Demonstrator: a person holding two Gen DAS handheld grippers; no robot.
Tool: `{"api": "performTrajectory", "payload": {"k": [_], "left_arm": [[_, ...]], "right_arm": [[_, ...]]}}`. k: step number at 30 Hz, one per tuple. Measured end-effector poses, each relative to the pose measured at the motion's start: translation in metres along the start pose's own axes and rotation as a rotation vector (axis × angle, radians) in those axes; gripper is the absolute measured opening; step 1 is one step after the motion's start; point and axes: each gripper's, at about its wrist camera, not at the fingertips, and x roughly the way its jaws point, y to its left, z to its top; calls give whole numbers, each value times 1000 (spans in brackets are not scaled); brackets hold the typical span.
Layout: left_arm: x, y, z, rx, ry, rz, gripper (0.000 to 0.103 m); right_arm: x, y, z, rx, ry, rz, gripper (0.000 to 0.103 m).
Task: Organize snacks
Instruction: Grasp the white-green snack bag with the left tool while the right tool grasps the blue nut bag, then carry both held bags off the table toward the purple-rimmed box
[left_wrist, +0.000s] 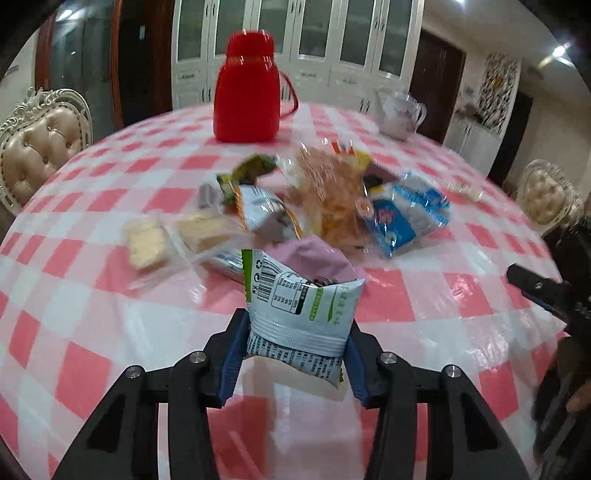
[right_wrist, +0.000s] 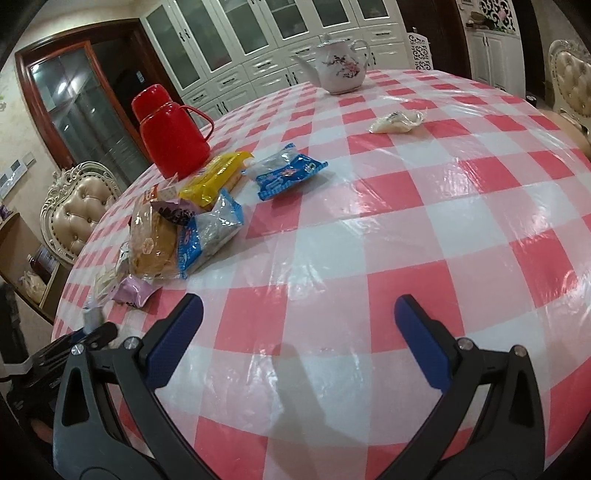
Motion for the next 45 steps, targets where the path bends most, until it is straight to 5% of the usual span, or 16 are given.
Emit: {"api": "performTrajectory", "payload": {"k": [7, 11, 17, 25, 32, 45], "left_arm": [[-3, 18, 8, -81, -71, -42, 49], [-13, 5, -1, -37, -121, -25, 49], [-10, 6, -1, -54, -103, -65, 49], [-7, 6, -2, -65, -88, -79, 49], [-6, 2, -3, -47, -82, -74, 49], [-8, -3, -4, -11, -96, -64, 49]], "right_arm": [[13, 42, 21, -167, -17, 14, 103], [57, 66, 46, -262, 96, 11, 103], [104, 103, 47, -424, 174, -12, 103], [145, 125, 55, -487, 227, -80, 101], [108, 113, 45, -406, 141, -60, 62], [25, 97, 3, -336, 43, -13, 58]]}}
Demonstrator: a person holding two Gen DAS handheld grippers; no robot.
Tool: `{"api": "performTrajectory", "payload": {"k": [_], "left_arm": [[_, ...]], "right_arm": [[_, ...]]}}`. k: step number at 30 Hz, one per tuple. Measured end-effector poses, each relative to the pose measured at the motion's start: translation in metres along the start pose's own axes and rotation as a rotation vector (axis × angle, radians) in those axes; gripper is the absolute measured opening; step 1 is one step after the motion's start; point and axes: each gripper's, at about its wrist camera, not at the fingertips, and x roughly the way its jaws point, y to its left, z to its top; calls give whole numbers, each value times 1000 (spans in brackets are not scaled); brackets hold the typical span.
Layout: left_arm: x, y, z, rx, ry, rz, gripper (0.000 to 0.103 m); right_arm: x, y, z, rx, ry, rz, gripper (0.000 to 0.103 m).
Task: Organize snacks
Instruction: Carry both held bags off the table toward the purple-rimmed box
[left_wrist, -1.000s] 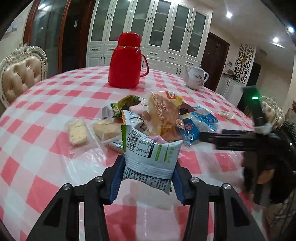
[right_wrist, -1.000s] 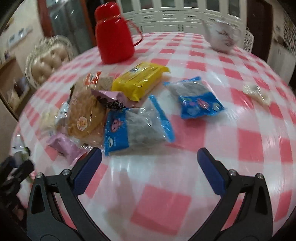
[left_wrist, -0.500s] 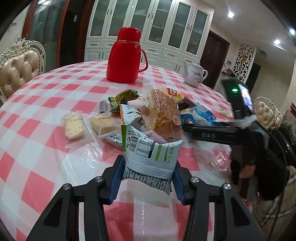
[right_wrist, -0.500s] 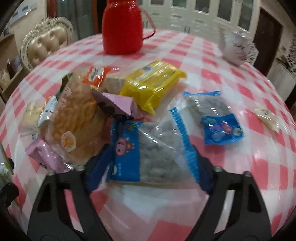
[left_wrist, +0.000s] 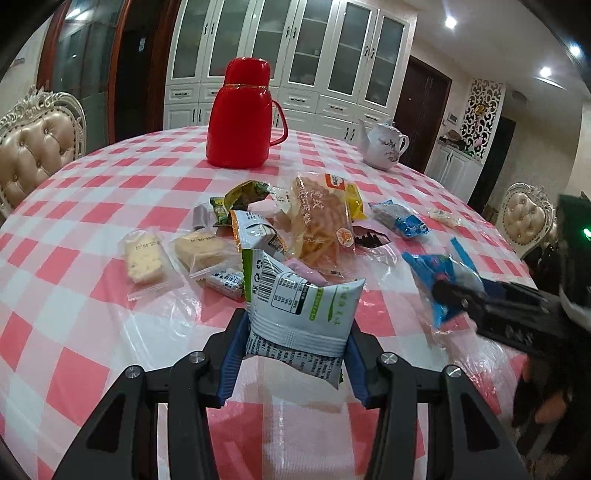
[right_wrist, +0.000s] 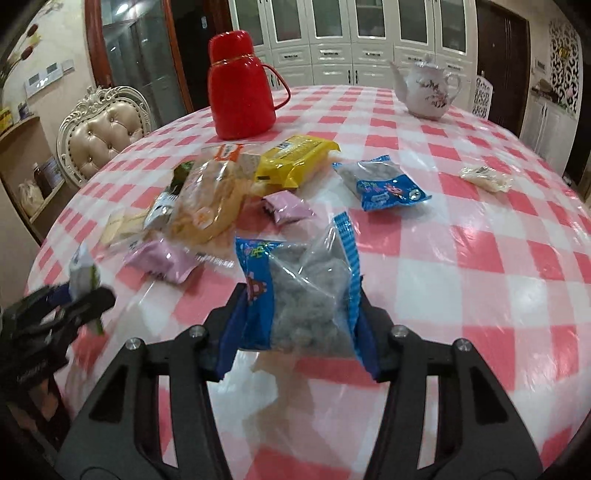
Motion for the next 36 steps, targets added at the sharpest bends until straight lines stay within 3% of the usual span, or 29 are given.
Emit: {"api": "performTrajectory", "payload": {"k": [16, 36], "left_arm": [[-18, -15, -7, 4, -8, 2, 49], [-52, -116, -54, 166, 58, -87, 49]], "right_arm": [[-51, 10, -46, 4, -19, 25, 58], [-125, -33, -102, 16, -61, -5, 58]]}}
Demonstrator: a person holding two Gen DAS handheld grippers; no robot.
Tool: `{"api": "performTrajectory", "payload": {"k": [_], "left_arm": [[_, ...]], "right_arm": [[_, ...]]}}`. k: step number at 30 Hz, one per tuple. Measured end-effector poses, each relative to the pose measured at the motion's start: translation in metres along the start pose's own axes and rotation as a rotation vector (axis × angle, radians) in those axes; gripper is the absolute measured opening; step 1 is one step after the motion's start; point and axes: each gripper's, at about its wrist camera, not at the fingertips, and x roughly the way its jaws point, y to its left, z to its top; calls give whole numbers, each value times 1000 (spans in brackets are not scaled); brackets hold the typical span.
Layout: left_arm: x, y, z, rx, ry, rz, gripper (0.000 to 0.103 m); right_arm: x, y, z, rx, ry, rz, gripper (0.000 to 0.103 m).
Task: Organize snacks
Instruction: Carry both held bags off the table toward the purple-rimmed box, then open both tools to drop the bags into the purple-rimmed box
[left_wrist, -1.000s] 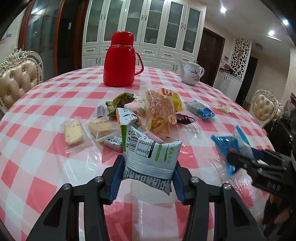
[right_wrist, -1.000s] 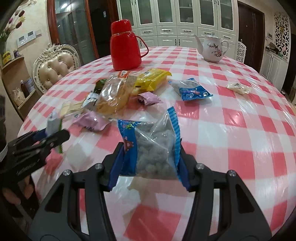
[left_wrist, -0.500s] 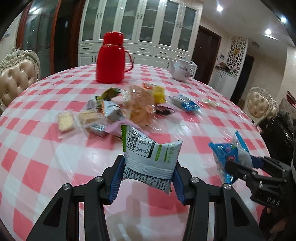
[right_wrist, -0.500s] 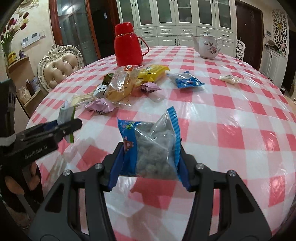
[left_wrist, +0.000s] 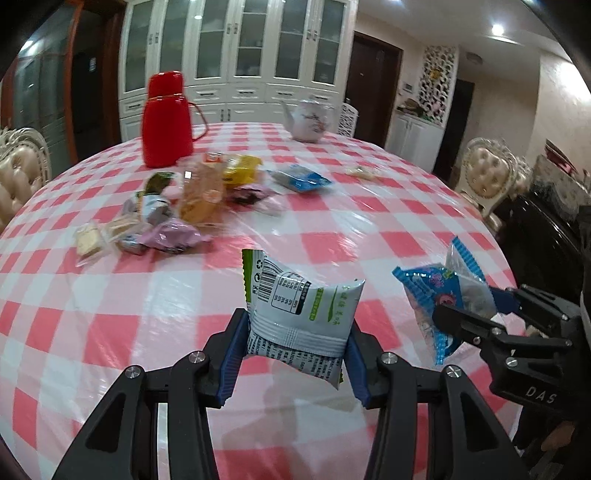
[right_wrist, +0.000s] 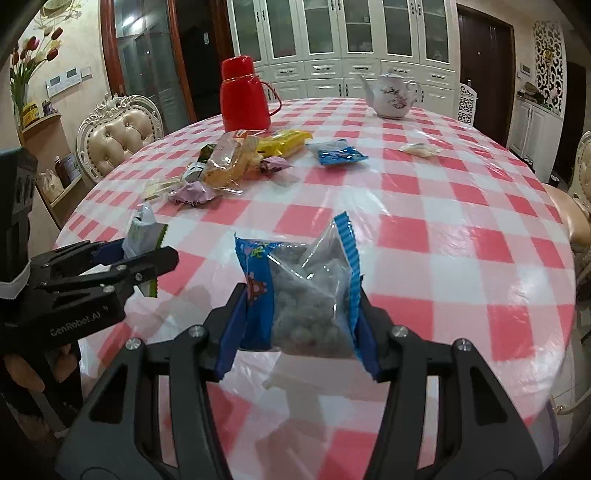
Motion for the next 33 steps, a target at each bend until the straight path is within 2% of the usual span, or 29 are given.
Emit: {"api": "performTrajectory", "payload": {"k": [14, 18, 22, 28, 33], "left_arm": [[5, -76, -11, 151, 48, -71, 49], [7, -109, -11, 203, 80, -126, 49], [1, -163, -16, 315, 97, -238, 49], [5, -237, -33, 452, 155, -392, 49], [13, -278, -53, 526, 215, -498, 50]], "right_arm": [[-56, -51, -43, 38, -16, -50, 58], [-75, -67, -52, 49, -31, -82, 58], [-94, -101, -62, 107, -28, -178, 58], [-129, -172, -67, 210, -35, -383, 59], [-123, -215, -89, 170, 140, -484, 60]]}}
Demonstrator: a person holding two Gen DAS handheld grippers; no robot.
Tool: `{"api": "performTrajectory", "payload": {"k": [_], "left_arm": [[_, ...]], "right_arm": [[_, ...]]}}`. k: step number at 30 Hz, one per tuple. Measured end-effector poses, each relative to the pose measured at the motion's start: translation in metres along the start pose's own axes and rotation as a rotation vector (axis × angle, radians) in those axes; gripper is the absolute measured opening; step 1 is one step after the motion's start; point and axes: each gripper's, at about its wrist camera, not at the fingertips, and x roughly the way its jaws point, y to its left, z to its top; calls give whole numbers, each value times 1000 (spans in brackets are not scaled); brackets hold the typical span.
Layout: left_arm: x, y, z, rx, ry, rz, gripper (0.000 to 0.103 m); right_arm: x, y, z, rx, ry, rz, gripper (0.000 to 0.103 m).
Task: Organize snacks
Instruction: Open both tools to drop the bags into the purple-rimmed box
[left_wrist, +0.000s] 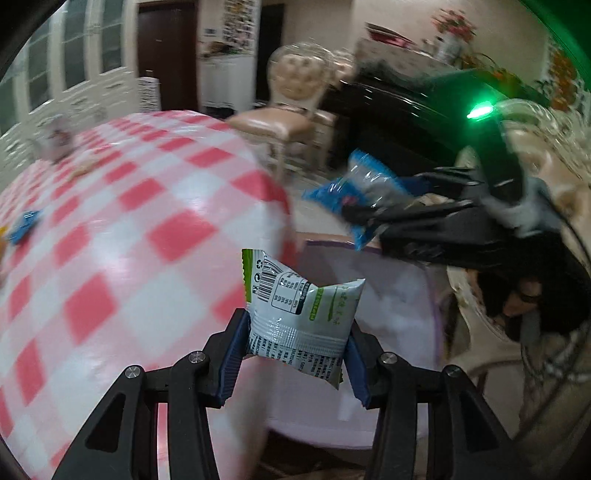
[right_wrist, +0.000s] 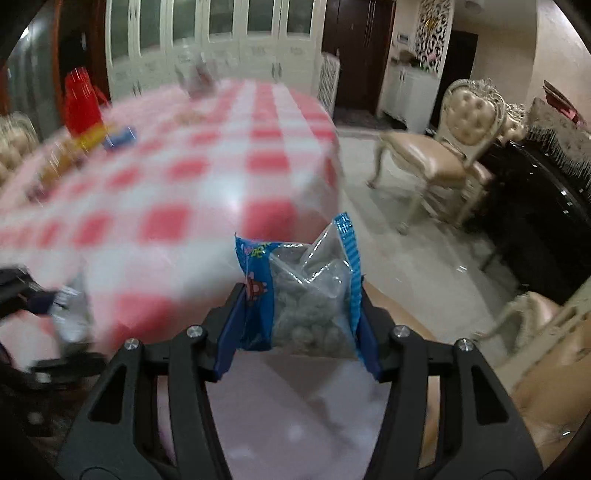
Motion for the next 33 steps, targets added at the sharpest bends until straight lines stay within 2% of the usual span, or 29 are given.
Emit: {"api": "performTrajectory", "payload": {"k": [3, 5, 7, 9, 13, 16, 19, 22, 24, 25, 27, 29, 31, 33], "left_arm": [[18, -15, -2, 32, 30, -42, 57], [25, -20, -4, 55, 48, -81, 70], [26, -22, -6, 62, 34, -106, 73], [25, -21, -6, 54, 22, -105, 81], [16, 2, -3, 14, -36, -75, 81], [-3, 28, -3, -11, -105, -24, 81], [-26, 70, 0, -53, -177, 85, 82], [-44, 126, -1, -134, -209, 203, 83], [-50, 166, -4, -188, -209, 277, 84], [-51, 191, -5, -221, -195, 337, 84], [-50, 234, -6, -286, -159, 416, 84], [-50, 279, -4, -400, -135, 455, 84], [-57, 313, -9, -546, -167, 428, 84], [-62, 330, -14, -632, -230, 361, 84]], "right_arm": [[26, -12, -21, -76, 141, -34, 61], [41, -21, -39, -112, 244, -25, 63], [47, -32, -47, -105, 288, -20, 63], [44, -46, -47, -58, 272, -18, 67], [24, -54, -35, 2, 175, -2, 69], [18, -37, -12, 46, 82, 21, 69], [6, -5, 17, 106, -62, 137, 69], [-3, 30, 48, 86, -155, 189, 70], [2, 62, 75, 42, -205, 226, 74], [7, 78, 88, 27, -219, 246, 79], [28, 113, 114, 9, -200, 300, 80], [58, 143, 142, -4, -163, 310, 80], [91, 164, 171, -17, -128, 291, 80], [132, 179, 205, -13, -99, 253, 80]]}}
